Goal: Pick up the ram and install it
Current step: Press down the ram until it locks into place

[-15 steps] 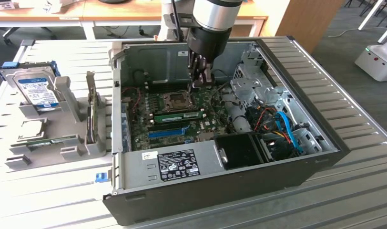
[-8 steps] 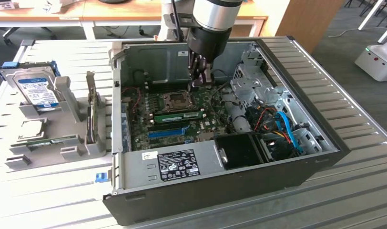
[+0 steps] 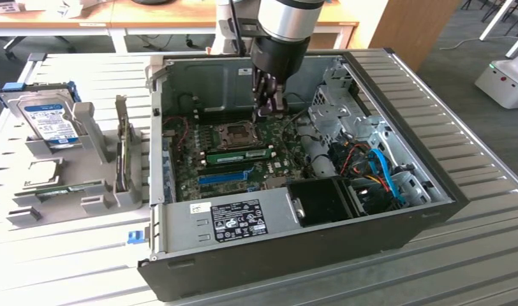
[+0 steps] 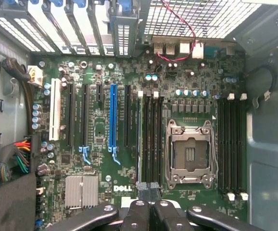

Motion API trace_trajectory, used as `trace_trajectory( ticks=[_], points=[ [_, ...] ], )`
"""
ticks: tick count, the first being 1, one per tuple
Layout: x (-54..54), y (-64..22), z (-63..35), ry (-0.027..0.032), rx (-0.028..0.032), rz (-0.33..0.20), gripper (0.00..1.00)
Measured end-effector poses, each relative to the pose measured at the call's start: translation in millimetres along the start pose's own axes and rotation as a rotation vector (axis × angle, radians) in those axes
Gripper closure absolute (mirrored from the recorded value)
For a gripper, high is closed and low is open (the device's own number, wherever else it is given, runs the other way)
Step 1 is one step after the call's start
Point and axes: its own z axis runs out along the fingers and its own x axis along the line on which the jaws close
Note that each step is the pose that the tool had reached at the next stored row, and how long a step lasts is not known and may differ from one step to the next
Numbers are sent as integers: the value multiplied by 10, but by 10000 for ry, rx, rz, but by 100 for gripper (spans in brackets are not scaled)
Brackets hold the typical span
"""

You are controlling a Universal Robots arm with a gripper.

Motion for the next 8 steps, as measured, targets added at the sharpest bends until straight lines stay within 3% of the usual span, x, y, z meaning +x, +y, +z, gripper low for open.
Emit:
trace_trajectory(
  ticks=[5, 8],
  points=[
    [0, 0, 1, -9, 200, -24, 89],
    [0, -2, 0, -10, 232, -31, 89]
  ],
)
